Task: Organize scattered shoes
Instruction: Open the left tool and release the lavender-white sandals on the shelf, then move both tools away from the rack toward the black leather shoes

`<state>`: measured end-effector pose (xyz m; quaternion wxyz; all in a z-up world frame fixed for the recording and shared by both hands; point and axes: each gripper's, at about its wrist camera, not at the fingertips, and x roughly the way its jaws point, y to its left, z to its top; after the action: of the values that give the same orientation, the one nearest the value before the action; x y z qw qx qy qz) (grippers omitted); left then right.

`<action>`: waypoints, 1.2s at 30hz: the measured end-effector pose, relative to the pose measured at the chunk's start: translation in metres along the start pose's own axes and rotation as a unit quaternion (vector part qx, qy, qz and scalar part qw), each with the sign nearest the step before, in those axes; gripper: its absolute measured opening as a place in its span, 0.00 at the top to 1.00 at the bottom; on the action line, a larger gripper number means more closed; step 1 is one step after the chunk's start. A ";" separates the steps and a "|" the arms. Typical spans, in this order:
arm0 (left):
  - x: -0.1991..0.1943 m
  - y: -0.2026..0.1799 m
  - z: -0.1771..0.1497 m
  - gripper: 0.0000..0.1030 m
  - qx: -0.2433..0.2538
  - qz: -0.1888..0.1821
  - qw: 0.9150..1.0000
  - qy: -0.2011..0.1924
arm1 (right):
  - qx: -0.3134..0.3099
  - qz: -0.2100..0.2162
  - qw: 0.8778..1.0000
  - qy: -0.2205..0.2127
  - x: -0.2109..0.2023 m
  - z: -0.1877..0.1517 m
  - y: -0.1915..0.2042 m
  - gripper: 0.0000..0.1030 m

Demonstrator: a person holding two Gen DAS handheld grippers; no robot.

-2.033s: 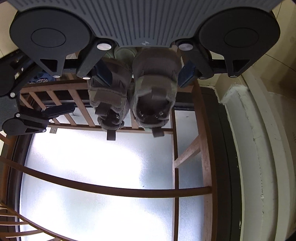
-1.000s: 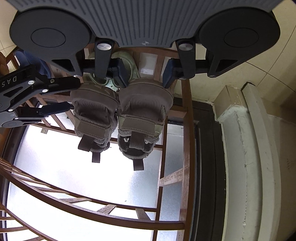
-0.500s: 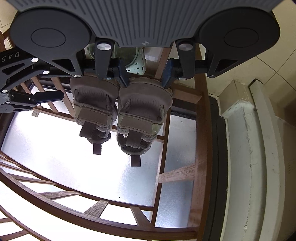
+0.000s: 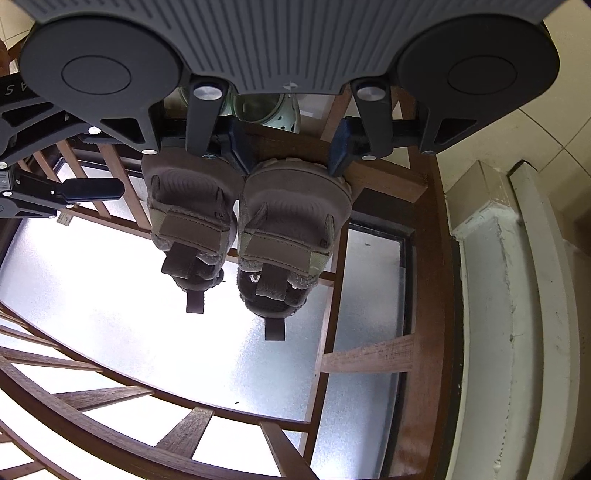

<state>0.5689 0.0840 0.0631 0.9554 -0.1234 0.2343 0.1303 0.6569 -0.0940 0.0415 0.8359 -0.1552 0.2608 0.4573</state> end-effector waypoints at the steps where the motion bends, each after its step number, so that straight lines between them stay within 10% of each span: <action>1: -0.002 0.000 0.000 0.50 -0.001 0.000 1.000 0.001 | 0.000 0.001 1.000 -0.001 -0.001 0.001 0.001 0.19; 28: -0.135 0.043 -0.020 0.47 -0.052 0.076 0.995 0.023 | -0.050 0.080 0.996 -0.002 -0.044 0.011 0.053 0.16; 36: -0.184 0.052 -0.079 0.40 -0.079 0.099 0.991 0.049 | -0.070 0.130 0.989 0.030 -0.051 0.001 0.073 0.15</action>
<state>0.3627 0.0740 0.0748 0.9123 -0.1807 0.2813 0.2365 0.5726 -0.0890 0.0701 0.7482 -0.1919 0.2710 0.5744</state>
